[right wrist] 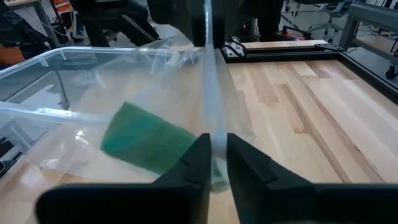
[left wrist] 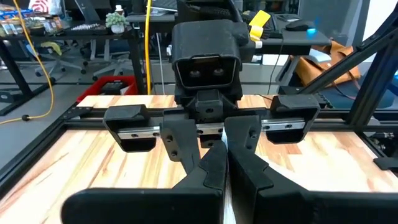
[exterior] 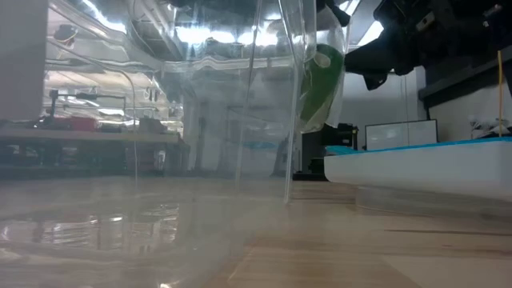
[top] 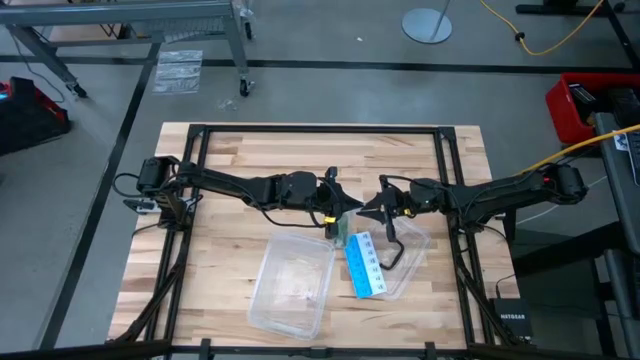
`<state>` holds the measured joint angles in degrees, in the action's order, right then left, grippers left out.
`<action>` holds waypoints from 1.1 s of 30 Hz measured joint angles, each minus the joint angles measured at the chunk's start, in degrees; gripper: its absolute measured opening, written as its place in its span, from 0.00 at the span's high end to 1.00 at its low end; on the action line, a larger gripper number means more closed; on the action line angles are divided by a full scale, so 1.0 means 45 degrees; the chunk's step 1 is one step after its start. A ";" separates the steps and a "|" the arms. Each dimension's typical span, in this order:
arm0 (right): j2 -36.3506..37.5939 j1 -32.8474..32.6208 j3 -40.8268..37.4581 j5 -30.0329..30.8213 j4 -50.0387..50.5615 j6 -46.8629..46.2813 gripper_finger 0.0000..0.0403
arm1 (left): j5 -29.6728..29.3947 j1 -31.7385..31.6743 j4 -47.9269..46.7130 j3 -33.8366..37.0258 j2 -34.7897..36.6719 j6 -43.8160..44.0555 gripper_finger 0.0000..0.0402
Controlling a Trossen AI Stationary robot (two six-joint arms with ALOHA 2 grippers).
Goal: Roll bandage
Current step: Close the transparent zip bag
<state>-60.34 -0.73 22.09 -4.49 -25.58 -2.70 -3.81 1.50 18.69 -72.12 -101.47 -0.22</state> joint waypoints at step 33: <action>-0.0015 -0.0005 -0.0015 0.0477 0.1803 -0.0155 0.95 | -0.0005 -0.0010 0.1305 -0.0019 0.0032 -0.0381 1.00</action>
<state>-60.41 -0.75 22.02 -2.35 -17.47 -3.40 -3.84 1.45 24.56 -72.20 -101.33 -1.93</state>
